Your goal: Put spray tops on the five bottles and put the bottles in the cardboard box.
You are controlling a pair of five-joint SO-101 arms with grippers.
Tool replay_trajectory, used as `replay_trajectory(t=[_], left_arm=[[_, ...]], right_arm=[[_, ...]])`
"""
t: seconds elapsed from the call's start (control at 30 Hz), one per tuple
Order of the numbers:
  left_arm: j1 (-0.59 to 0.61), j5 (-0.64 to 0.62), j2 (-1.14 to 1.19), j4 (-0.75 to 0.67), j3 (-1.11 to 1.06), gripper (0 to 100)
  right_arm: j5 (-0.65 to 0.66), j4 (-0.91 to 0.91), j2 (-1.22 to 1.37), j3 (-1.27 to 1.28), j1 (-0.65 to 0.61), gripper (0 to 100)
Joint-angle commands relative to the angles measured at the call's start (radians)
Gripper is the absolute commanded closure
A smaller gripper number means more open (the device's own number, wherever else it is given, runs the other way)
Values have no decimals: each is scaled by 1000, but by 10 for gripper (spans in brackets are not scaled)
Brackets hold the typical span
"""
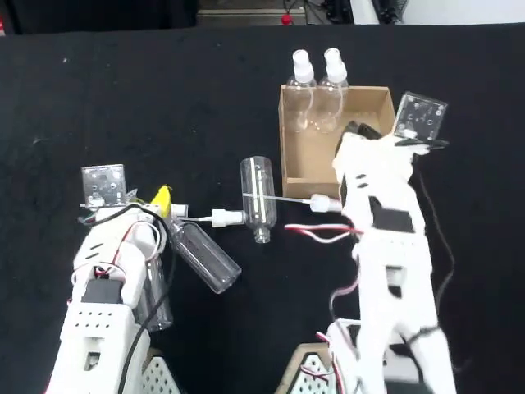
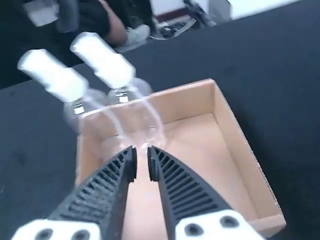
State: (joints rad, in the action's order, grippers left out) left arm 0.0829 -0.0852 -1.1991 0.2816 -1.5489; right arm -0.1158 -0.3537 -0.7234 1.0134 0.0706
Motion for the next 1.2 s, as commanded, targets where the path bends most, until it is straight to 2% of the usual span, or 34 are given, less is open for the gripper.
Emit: replay_trajectory(t=[0.0, 0.1, 0.27, 0.47, 0.57, 0.83, 1.17], left_arm=[[81, 0, -12, -23, 53, 823], [153, -6, -12, -23, 81, 823], [239, -146, -12, -23, 99, 823], [298, -178, -12, -23, 110, 823], [294, -178, -12, -23, 108, 823], [292, -178, -12, -23, 105, 823], [292, -178, -12, -23, 104, 823]], right_arm=[[77, -189, -182, -12, -140, 979], [137, -290, -259, 7, -328, 979], [155, -327, -234, 45, -629, 964], [153, -325, -87, 39, -795, 804], [153, -262, 1, 44, -872, 760], [153, -110, 206, 35, -953, 747], [153, -129, 450, -102, -951, 749]])
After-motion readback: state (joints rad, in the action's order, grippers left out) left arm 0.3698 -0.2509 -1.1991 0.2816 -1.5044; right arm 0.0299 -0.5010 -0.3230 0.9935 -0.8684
